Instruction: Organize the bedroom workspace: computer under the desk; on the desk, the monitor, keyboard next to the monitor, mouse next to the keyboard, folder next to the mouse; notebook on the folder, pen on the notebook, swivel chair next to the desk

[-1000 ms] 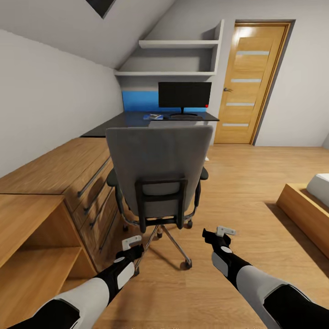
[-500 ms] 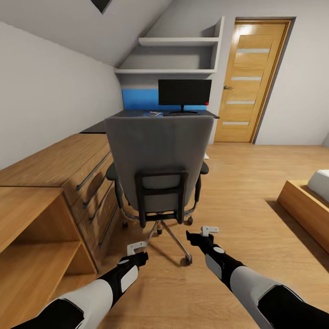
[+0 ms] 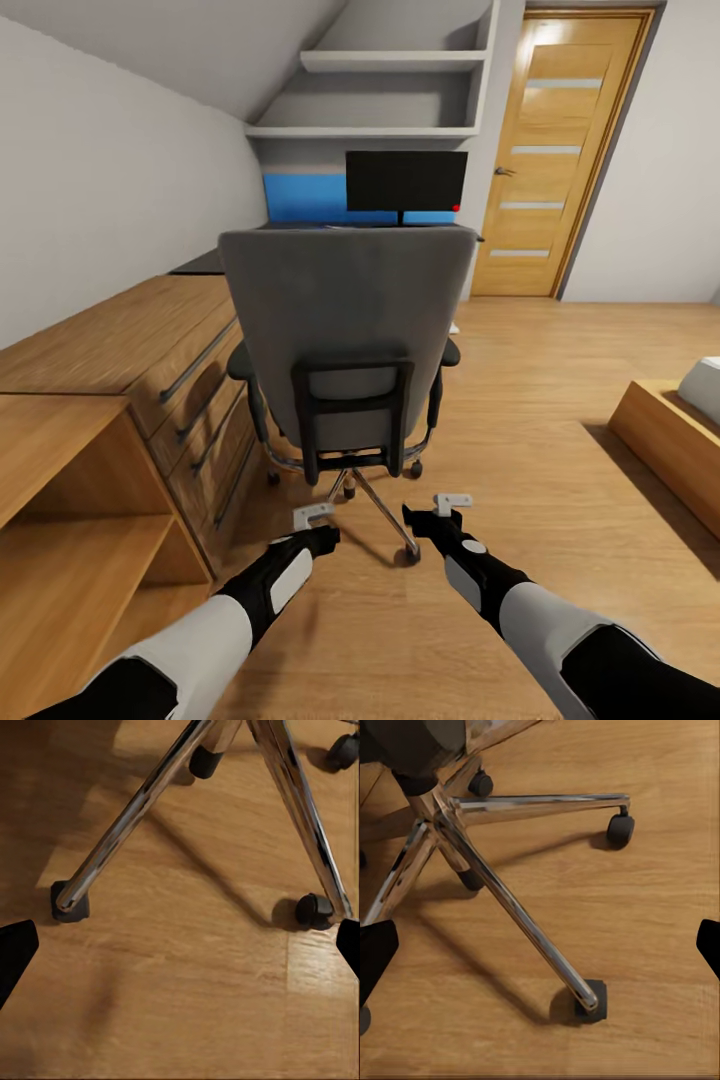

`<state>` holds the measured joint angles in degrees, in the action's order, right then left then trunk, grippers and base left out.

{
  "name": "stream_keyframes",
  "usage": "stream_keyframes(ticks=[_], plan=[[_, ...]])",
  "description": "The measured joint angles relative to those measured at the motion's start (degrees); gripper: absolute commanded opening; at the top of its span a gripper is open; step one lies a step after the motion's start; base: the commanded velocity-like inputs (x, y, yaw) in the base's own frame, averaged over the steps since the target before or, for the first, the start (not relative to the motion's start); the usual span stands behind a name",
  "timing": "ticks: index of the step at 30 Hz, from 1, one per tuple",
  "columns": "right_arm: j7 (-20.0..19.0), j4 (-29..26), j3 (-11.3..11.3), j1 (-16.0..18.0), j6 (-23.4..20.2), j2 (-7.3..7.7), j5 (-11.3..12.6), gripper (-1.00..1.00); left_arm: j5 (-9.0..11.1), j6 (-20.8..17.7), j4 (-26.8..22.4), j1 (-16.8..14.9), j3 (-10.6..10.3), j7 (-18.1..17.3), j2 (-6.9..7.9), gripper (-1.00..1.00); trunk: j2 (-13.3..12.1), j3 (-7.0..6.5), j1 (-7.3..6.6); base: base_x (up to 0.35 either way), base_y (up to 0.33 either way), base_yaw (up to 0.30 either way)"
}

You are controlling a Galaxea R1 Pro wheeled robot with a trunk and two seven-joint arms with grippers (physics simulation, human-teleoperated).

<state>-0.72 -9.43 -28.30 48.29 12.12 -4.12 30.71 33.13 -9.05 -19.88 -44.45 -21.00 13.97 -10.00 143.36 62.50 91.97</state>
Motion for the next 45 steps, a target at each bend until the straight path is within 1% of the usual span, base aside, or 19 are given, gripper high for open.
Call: stream_keyframes(ticks=[2, 4, 8, 10, 14, 16, 20, 25, 27, 28, 29, 30, 32, 34, 37, 38, 41, 44, 45], plan=[[0.0, 0.07, 0.04, 0.0, 0.0, 0.02, -0.01, 1.0, -0.03, -0.43, 0.15, 0.01, 0.08, -0.26, 0.0, 1.0, 0.03, 0.45, 0.05, 0.0, 0.0, 0.0], [0.0, 0.13, 0.05, 0.0, 0.0, 0.05, -0.01, 1.0, -0.15, 1.02, 1.26, 0.0, 0.02, -0.4, 0.0, 1.0, 0.05, 0.89, 0.1, 0.0, 0.0, 0.0], [0.3, 0.01, 0.09, 0.0, 0.01, 0.07, 0.0, 1.0, -0.15, 7.41, 2.99, 0.0, 0.08, -0.56, 0.0, 1.0, 0.11, 1.78, 0.21, 0.0, 0.0, 0.0], [0.63, 0.02, 0.12, 0.0, 0.01, 0.07, 0.01, 1.0, -0.22, 8.31, 3.15, 0.01, 0.13, -0.56, 0.0, 1.0, 0.13, 2.22, 0.26, 0.0, 0.0, 0.0], [2.95, 0.25, 0.1, 0.02, 0.58, 0.0, 0.19, 1.0, -0.27, 9.97, 3.39, 0.02, 0.19, -0.2, 0.0, 1.0, 0.14, 2.23, 0.25, 0.0, 0.0, 0.0], [3.97, 0.31, 0.02, 0.02, 2.21, -0.06, 0.26, 1.0, -0.28, 10.22, 3.41, 0.02, 0.2, -0.24, 0.0, 1.0, 0.14, 2.23, 0.25, 0.0, 0.0, 0.0], [4.78, 0.34, -0.02, 0.0, 4.43, -0.11, 0.28, 1.0, -0.35, 10.3, 3.43, 0.02, 0.21, -0.29, 0.0, 1.0, 0.14, 2.23, 0.25, 0.0, 0.0, 0.0], [5.35, 0.03, -0.34, -0.02, 5.36, -0.25, 0.06, 1.0, -0.48, 10.08, 3.39, 0.02, 0.03, -0.25, 0.0, 1.0, 0.14, 2.23, 0.25, 0.0, 0.0, 0.0], [6.06, -0.38, -0.46, 0.02, 5.11, -0.92, -0.02, 1.0, -0.44, 9.88, 3.38, 0.02, -0.03, -0.14, 0.0, 1.0, 0.14, 2.23, 0.25, 0.0, 0.0, 0.0], [6.94, -0.88, -0.52, 0.06, 4.42, -1.66, -0.08, 1.0, -0.42, 9.48, 3.27, 0.01, -0.07, -0.08, 0.0, 1.0, 0.14, 2.22, 0.25, 0.0, 0.0, 0.0], [8.73, -1.9, -0.54, 0.15, 1.83, -2.52, -0.16, 1.0, -0.36, 7.64, 2.79, -0.03, -0.18, 0.09, 0.0, 1.0, 0.14, 2.22, 0.25, 0.0, 0.0, 0.0], [9.83, -2.75, -0.52, 0.2, -0.88, -2.9, -0.24, 1.0, -0.39, 5.54, 1.87, -0.06, -0.23, 0.38, 0.0, 1.0, 0.14, 2.22, 0.25, 0.0, 0.0, 0.0], [10.98, -5.24, -0.51, 0.25, -5.7, -3.28, -0.51, 1.0, -0.53, 1.86, -0.54, -0.08, -0.13, 1.41, 0.0, 1.0, 0.14, 2.22, 0.25, 0.0, 0.0, 0.0], [11.49, -7.98, -0.48, 0.27, -7.93, -3.43, -1.18, 1.0, -0.63, 0.85, -1.79, -0.09, -0.07, 2.01, 0.0, 1.0, 0.14, 2.22, 0.25, 0.0, 0.0, 0.0], [11.63, -8.73, -0.54, 0.2, -6.85, -3.47, -2.06, 1.0, -0.82, 3.68, -2.15, -0.09, 0.2, 1.92, 0.21, 1.0, 0.14, 2.22, 0.25, 0.0, 0.0, 0.0], [11.67, -8.89, -0.6, 0.11, -5.78, -3.46, -2.99, 1.0, -0.71, 5.32, -2.18, -0.09, 0.21, 1.93, 0.56, 1.0, 0.14, 2.22, 0.25, 0.0, 0.0, 0.0], [11.78, -8.98, -0.55, -0.01, -4.59, -3.38, -5.24, 1.0, -0.74, 6.99, -0.6, -0.08, 0.22, 1.91, 1.07, 1.0, 0.14, 2.23, 0.26, 0.0, 0.0, 0.0], [11.81, -8.98, -0.53, -0.06, -4.27, -3.31, -6.01, 1.0, -0.92, 8.1, 0.77, -0.08, 0.22, 1.94, 1.18, 1.0, 0.14, 2.23, 0.25, 0.0, 0.0, 0.0], [11.82, -8.98, -0.54, -0.07, -4.24, -3.32, -6.09, 1.0, -0.97, 9.06, 1.16, -0.08, 0.22, 1.97, 1.22, 1.0, 0.14, 2.23, 0.26, 0.0, 0.0, 0.0]])
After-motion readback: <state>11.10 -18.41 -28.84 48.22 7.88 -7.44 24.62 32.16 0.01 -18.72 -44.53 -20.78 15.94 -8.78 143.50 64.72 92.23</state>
